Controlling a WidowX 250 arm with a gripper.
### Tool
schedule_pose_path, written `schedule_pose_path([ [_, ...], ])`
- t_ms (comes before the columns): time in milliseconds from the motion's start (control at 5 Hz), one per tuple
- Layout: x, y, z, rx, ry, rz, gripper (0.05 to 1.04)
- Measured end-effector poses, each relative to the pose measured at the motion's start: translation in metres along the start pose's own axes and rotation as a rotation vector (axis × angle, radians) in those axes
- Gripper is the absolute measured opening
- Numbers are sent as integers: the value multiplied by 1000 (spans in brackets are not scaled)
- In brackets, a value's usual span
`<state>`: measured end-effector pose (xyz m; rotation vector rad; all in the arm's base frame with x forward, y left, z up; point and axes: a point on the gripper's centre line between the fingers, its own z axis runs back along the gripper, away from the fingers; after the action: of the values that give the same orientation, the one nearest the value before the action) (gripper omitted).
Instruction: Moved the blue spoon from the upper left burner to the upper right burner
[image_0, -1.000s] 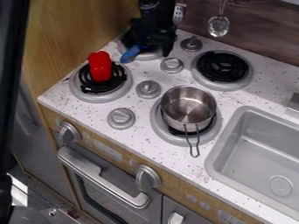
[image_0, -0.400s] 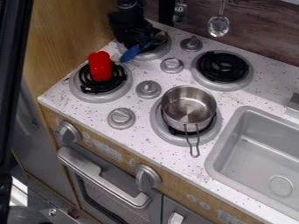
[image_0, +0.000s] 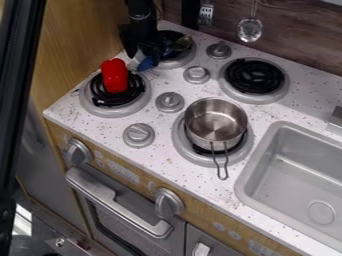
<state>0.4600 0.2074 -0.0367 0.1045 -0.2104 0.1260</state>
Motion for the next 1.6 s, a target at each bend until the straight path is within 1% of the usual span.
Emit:
schedule_pose_path([
  [200,-4,1,-10,3,20,7,1000],
  [400,-2,-1,-11,-6,6,19,1001],
  [600,-6,-12,-22,-27,27,31,970],
  [800,-2,-14,-23,-26,18,50,712],
  [1000,0,-15,-24,-16,16,50,496],
  [1200,-2,-18,-25,-30,8,61,480],
  [1400,-12,-34,-17,-69,30,61,475],
  [1600,-18,-80,14,-105,13,33,470],
])
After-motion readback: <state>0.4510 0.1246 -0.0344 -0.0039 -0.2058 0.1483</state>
